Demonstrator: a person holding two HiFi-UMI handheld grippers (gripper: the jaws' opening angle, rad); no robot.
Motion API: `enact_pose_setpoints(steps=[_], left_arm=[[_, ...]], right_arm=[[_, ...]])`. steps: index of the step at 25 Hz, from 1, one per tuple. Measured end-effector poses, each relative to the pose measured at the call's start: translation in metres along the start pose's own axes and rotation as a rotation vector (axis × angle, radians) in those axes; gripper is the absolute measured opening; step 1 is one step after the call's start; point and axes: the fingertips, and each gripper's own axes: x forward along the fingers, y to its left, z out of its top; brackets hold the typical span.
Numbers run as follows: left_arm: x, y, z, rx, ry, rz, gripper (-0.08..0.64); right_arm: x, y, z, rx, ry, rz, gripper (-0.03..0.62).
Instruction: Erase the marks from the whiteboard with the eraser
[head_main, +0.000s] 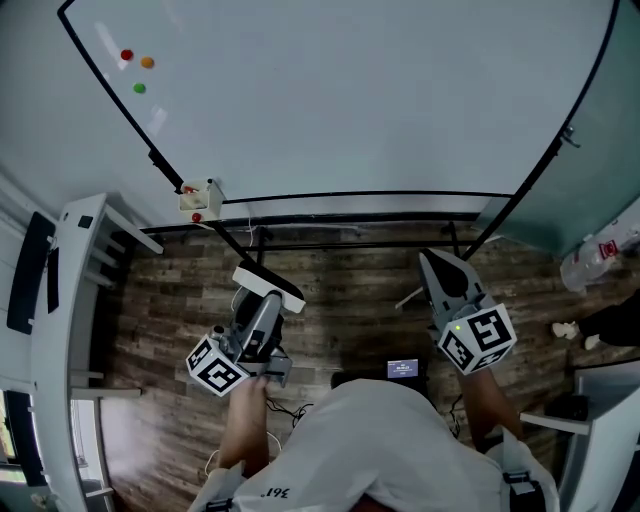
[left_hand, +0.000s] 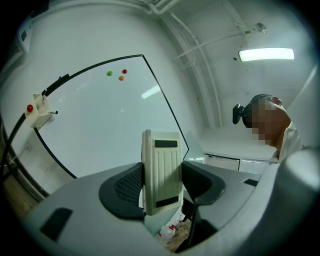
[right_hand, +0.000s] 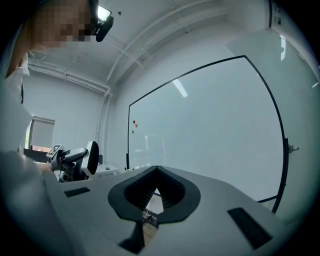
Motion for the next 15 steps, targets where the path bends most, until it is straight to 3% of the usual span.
enact_pose_setpoints(steps=[15], left_arm=[[0.0054,0.0006,-0.0083,-0.012,0.029,-0.008,0.244]], right_arm=[[-0.0030,-0.0035,-0.0039,-0.002,0.012,-0.013,0.025]])
